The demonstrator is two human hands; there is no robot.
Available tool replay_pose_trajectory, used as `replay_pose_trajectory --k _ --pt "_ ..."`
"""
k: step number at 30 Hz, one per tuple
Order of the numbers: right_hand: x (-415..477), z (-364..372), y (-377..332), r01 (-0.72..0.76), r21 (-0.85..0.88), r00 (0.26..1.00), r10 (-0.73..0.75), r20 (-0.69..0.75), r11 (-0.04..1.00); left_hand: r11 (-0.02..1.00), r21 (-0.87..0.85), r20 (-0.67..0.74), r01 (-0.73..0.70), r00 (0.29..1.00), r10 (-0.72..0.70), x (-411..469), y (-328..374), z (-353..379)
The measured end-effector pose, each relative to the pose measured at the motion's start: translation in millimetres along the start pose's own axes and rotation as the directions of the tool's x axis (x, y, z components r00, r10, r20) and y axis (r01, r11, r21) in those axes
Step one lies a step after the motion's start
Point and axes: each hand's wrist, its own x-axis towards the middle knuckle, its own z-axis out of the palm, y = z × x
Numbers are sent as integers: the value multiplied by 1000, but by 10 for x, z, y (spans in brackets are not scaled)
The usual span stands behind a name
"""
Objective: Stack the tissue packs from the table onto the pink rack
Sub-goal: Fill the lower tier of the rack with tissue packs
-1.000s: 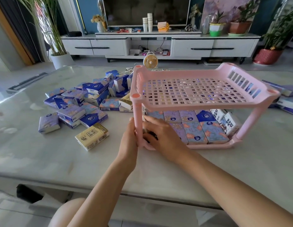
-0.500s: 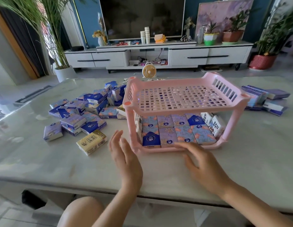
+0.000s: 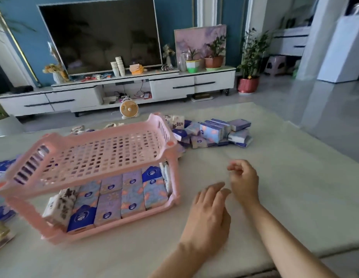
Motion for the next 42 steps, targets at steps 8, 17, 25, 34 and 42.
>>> replay_pose_trajectory --k 8,17,25,34,42 --pt "781 -220 347 -39 -21 997 38 -73 999 952 85 -57 295 955 -291 968 -296 842" --pt "1509 9 263 420 -157 908 -416 56 894 802 -29 -133 597 793 -595 2014 -749 909" --pt "1577 161 232 551 -402 833 -464 301 731 789 -50 57 612 791 -610 2190 -918 987" --pt "1552 76 214 414 -291 902 -346 257 863 786 47 156 616 773 -615 2283 -975 949" --pt "1383 -220 -217 -92 80 746 15 666 993 890 -40 -175 454 874 -454 1651 -163 741"
